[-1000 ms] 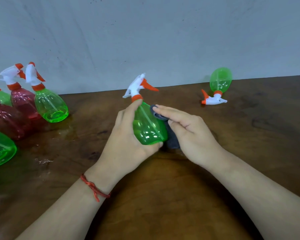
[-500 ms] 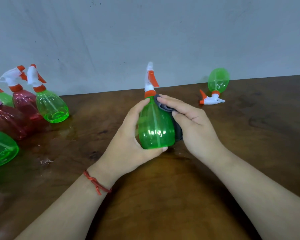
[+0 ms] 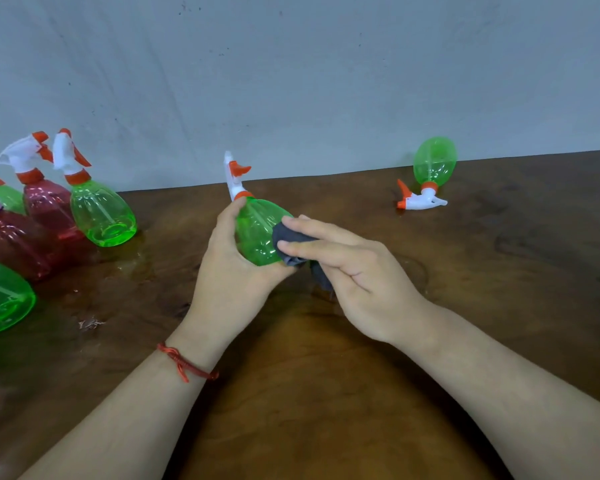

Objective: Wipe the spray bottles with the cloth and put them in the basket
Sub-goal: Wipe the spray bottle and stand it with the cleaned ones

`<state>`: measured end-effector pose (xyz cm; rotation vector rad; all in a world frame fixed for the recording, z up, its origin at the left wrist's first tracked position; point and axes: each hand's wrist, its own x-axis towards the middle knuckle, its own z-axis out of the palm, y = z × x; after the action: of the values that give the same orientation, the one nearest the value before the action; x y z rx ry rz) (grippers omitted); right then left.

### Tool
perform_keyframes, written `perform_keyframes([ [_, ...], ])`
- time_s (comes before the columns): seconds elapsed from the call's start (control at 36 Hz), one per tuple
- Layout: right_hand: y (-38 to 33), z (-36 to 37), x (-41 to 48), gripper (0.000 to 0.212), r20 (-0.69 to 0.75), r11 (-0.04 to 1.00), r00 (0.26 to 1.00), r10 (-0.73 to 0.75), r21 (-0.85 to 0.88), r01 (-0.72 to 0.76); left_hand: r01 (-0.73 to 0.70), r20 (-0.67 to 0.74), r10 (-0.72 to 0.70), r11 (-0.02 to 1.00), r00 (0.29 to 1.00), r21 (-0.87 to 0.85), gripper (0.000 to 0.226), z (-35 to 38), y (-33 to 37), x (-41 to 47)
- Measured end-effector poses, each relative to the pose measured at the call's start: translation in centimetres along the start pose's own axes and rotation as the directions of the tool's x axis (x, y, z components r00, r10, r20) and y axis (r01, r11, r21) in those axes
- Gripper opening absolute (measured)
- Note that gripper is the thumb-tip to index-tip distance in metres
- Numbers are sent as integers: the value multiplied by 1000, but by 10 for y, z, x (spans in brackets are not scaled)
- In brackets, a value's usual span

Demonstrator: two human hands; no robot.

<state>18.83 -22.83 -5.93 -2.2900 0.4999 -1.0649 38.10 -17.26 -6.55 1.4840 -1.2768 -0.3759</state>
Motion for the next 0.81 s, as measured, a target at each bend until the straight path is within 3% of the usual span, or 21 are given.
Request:
perform_keyframes([
  [0.11,1,-1,2,45,-37,996,999,32,86,-29,5,12,-5,1000,1000,24,109,-1,-3,0],
  [0.19,4,-3,6,47,-75,950,981,179,271,-153,-35,79,33,999,996,24,109,1,-1,-4],
  [0.33,5,-12,12,50,-11,617,887,461,723,-311,-86,202,104,992,974,-97,105,7,12,-14],
  [0.39,3,-17,11,49,17,511,864,503,801,-313,-107,248,145,981,958,-160,104,7,14,-16],
  [0.44,2,-18,12,49,15,472,856,516,830,-298,-102,296,151,979,943,-175,106,5,13,-17],
  [0.56,5,-17,13,48,-48,535,852,521,796,-282,-105,378,122,992,918,-65,110,3,8,-15],
  [0.81,8,-8,9,50,-129,857,946,297,474,-204,-262,279,235,963,931,60,113,11,4,-14],
])
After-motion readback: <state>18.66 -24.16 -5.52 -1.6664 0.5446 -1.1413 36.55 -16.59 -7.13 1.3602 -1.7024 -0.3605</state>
